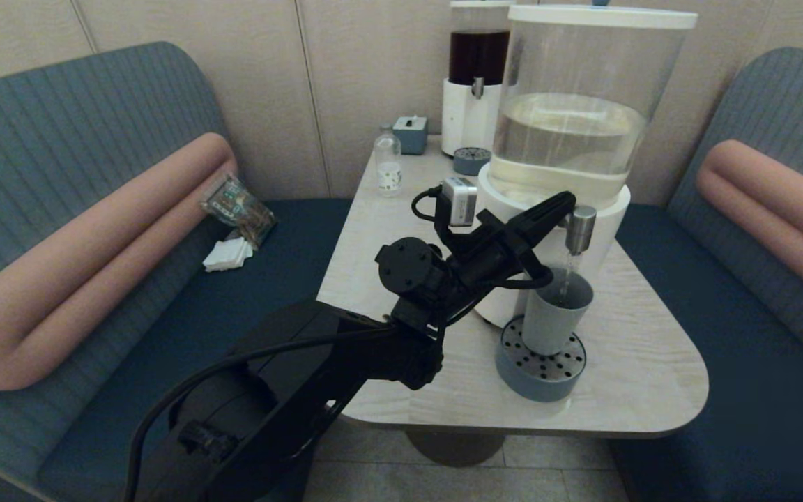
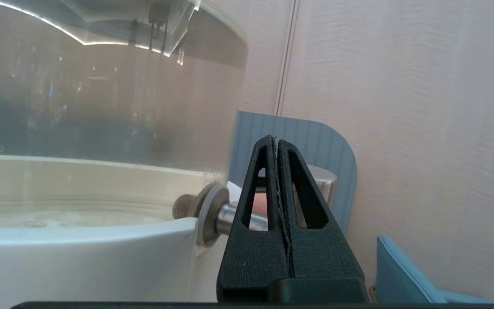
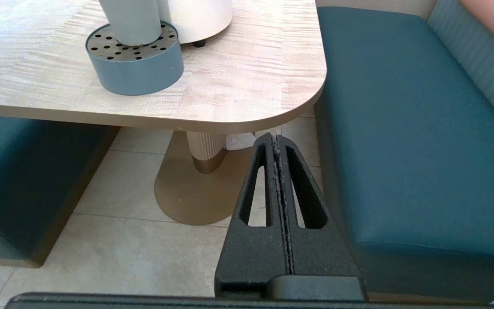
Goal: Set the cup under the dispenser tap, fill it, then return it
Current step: Turn off the faucet
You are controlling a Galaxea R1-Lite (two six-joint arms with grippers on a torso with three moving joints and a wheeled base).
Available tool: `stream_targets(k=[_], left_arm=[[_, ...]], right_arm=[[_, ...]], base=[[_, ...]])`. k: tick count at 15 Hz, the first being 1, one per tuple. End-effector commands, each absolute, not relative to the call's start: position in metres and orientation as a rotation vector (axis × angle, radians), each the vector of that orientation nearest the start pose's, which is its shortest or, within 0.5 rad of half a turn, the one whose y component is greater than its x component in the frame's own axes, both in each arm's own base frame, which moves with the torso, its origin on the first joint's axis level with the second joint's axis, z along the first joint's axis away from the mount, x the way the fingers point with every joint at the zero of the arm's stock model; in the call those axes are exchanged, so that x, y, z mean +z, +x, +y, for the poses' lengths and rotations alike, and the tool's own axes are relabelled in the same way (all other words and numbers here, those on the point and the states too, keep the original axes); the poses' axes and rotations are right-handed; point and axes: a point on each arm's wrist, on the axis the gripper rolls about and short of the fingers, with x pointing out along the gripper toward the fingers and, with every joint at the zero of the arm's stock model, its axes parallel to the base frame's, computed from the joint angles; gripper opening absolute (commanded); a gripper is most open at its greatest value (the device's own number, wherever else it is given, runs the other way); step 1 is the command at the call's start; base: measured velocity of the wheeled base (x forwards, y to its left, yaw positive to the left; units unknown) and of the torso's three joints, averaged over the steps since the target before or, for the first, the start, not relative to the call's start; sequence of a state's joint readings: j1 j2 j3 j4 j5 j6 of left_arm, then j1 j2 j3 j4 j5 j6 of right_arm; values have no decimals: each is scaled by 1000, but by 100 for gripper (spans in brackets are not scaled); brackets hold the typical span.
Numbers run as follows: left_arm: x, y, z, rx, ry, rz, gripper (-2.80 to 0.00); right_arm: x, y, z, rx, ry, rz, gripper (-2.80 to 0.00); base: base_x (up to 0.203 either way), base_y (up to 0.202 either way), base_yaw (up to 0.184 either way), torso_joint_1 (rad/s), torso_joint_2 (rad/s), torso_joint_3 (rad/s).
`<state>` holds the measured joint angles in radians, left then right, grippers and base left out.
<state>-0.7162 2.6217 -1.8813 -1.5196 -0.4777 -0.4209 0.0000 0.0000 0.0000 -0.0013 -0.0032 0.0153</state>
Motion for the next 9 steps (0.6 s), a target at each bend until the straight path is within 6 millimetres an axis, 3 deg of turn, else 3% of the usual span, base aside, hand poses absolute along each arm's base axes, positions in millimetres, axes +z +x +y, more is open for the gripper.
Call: stream_targets(k=[1,9], left_arm=[[157,378,-344,-1295,-450,-583,-280],[149,378,-353,-1329,-458,-555,-280]], right_arm=[[75,-23,0,-3,15,2,-280],[75,-23,0,-3,15,2,-280]], base=[[0,0,0,0,0,0],[0,0,0,0,0,0]])
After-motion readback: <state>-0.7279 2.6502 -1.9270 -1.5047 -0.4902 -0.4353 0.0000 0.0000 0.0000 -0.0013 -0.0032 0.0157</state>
